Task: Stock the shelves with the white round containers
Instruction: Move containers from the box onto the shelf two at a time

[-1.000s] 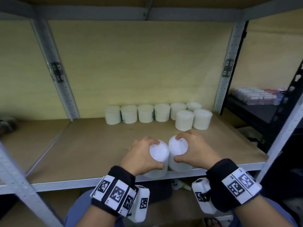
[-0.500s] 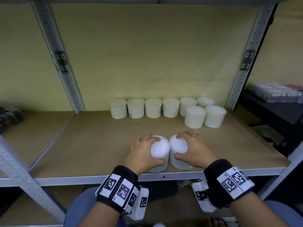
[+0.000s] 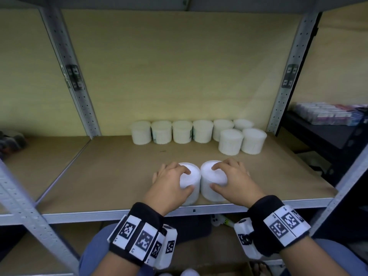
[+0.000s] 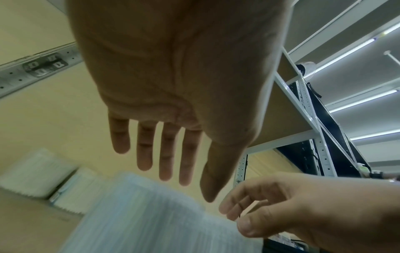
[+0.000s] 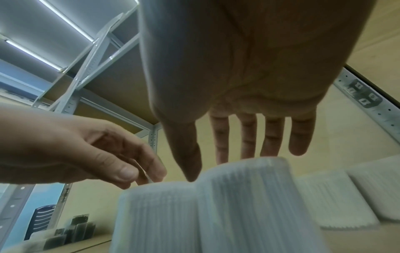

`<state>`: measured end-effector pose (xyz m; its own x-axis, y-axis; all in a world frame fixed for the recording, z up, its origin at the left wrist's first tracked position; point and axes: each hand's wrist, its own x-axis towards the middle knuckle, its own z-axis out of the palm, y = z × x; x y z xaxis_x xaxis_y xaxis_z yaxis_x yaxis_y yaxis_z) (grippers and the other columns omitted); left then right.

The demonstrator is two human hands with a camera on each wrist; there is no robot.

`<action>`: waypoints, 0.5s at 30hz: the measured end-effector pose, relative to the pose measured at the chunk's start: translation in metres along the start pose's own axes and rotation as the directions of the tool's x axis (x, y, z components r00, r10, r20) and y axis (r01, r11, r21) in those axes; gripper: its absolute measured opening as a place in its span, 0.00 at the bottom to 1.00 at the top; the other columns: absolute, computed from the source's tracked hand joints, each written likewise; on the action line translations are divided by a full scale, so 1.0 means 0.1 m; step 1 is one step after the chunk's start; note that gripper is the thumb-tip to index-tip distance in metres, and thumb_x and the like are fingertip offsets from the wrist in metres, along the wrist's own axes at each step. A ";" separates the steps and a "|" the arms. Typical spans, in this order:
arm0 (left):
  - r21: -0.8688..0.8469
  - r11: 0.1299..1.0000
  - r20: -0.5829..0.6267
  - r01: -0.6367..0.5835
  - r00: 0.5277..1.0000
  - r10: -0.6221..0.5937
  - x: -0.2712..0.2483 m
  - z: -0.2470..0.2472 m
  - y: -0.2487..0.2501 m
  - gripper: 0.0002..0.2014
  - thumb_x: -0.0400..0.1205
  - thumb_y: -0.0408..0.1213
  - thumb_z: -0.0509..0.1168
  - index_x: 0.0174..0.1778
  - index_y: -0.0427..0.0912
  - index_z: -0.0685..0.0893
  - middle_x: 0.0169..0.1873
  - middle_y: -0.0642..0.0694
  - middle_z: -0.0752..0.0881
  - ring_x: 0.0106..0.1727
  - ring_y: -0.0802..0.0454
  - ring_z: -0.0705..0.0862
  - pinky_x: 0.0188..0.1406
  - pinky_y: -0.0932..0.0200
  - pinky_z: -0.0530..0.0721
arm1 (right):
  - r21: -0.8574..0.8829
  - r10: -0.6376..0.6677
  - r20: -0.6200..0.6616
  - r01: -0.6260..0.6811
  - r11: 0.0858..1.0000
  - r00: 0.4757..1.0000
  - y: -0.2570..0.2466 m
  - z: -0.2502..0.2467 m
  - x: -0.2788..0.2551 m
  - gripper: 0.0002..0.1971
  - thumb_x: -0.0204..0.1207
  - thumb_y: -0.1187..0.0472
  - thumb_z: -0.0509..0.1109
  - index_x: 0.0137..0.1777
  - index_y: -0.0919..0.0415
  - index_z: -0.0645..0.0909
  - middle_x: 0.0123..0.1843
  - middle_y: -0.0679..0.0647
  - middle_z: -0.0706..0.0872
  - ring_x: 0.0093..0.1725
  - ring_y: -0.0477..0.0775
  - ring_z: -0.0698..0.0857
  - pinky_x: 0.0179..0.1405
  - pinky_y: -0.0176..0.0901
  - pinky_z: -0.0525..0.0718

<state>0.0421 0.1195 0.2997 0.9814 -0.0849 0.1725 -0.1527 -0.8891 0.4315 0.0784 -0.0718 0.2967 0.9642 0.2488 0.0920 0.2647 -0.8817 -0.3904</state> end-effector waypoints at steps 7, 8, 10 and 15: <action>0.007 0.997 -0.023 -0.082 0.996 0.082 0.00 0.06 -0.01 0.14 0.82 0.36 0.62 0.63 0.46 0.83 0.64 0.52 0.80 0.69 0.56 0.73 0.66 0.67 0.69 | -0.058 -0.090 -0.008 0.089 0.994 0.996 0.01 0.00 -0.02 0.16 0.79 0.58 0.66 0.65 0.55 0.81 0.68 0.50 0.79 0.69 0.52 0.72 0.67 0.39 0.71; 0.012 0.996 -0.032 -0.086 0.996 0.086 0.01 0.07 -0.01 0.14 0.82 0.36 0.62 0.63 0.46 0.83 0.63 0.52 0.80 0.68 0.56 0.74 0.65 0.67 0.70 | -0.060 -0.092 -0.010 0.092 0.994 0.996 0.01 0.00 -0.02 0.16 0.79 0.58 0.66 0.65 0.55 0.81 0.68 0.51 0.79 0.69 0.52 0.72 0.67 0.39 0.71; 0.024 0.996 -0.047 -0.090 0.995 0.091 0.03 0.09 -0.02 0.15 0.81 0.35 0.63 0.63 0.47 0.83 0.63 0.52 0.81 0.68 0.56 0.75 0.66 0.66 0.72 | -0.060 -0.095 -0.014 0.094 0.994 0.995 0.01 0.00 0.00 0.15 0.79 0.58 0.66 0.65 0.55 0.81 0.67 0.50 0.79 0.69 0.51 0.72 0.66 0.38 0.71; 0.035 0.996 -0.063 -0.080 0.995 0.082 0.12 0.13 -0.06 0.15 0.81 0.35 0.63 0.63 0.47 0.84 0.63 0.52 0.82 0.67 0.55 0.77 0.66 0.63 0.75 | -0.065 -0.084 -0.022 0.082 0.995 0.996 0.02 0.03 0.08 0.15 0.79 0.59 0.66 0.66 0.55 0.81 0.67 0.50 0.80 0.70 0.52 0.73 0.66 0.40 0.73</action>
<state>0.0565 0.1178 0.2874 0.9562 -0.1289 0.2627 -0.2264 -0.8948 0.3849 0.0869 -0.0698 0.2940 0.9388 0.3126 0.1446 0.3434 -0.8824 -0.3215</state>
